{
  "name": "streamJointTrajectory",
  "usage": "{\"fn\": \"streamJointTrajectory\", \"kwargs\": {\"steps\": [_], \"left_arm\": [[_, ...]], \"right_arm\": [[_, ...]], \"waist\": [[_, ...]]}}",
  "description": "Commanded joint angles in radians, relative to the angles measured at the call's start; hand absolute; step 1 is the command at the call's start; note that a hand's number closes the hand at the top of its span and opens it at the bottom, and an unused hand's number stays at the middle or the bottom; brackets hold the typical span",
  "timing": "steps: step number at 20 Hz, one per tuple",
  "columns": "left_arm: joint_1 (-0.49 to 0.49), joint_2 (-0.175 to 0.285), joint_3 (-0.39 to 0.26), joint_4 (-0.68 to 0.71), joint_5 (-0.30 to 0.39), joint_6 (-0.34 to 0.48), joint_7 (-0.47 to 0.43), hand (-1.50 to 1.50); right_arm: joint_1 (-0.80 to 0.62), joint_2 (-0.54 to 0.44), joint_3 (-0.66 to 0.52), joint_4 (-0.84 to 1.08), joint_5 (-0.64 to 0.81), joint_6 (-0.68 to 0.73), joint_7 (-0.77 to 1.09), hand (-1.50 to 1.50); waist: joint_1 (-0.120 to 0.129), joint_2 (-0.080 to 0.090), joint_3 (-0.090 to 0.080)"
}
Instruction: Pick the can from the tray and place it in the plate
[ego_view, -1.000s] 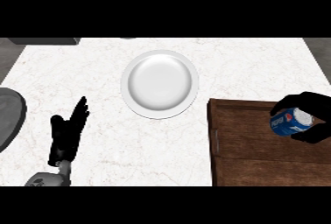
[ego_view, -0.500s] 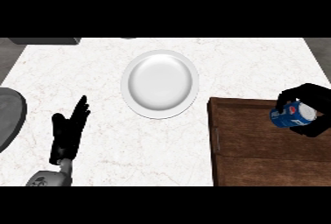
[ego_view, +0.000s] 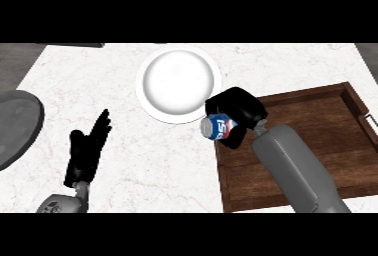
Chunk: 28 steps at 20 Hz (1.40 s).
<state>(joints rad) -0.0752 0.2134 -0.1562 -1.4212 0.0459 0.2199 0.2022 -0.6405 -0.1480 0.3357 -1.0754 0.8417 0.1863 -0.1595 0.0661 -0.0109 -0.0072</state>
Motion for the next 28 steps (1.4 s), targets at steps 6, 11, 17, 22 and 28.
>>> {"fn": "streamJointTrajectory", "kwargs": {"steps": [6, 11, 17, 22, 28], "left_arm": [[-0.055, -0.001, 0.011, 0.023, -0.002, -0.003, 0.018, 0.0], [-0.024, -0.025, -0.011, -0.018, -0.023, 0.027, 0.045, 0.0], [0.042, -0.023, 0.003, -0.024, -0.036, 0.024, -0.026, 0.0], [-0.008, -0.006, 0.03, 0.004, -0.026, -0.008, 0.015, 0.0], [0.078, -0.067, -0.029, -0.084, -0.071, 0.048, 0.009, 0.0]], "right_arm": [[-0.176, 0.146, 0.221, -0.163, -0.057, -0.358, 0.537, 1.5], [-0.312, 0.147, 0.336, -0.121, -0.042, -0.514, 0.83, 1.5], [-0.45, 0.148, 0.357, 0.069, -0.147, -0.606, 0.914, 1.5], [-0.507, 0.148, 0.288, 0.271, -0.227, -0.656, 0.788, 1.5], [-0.538, 0.148, 0.242, 0.48, -0.267, -0.646, 0.65, 1.5]], "waist": [[0.012, 0.008, 0.006], [-0.001, 0.011, 0.006], [-0.022, 0.015, 0.006], [-0.027, 0.019, 0.007], [-0.019, 0.02, 0.007]]}}
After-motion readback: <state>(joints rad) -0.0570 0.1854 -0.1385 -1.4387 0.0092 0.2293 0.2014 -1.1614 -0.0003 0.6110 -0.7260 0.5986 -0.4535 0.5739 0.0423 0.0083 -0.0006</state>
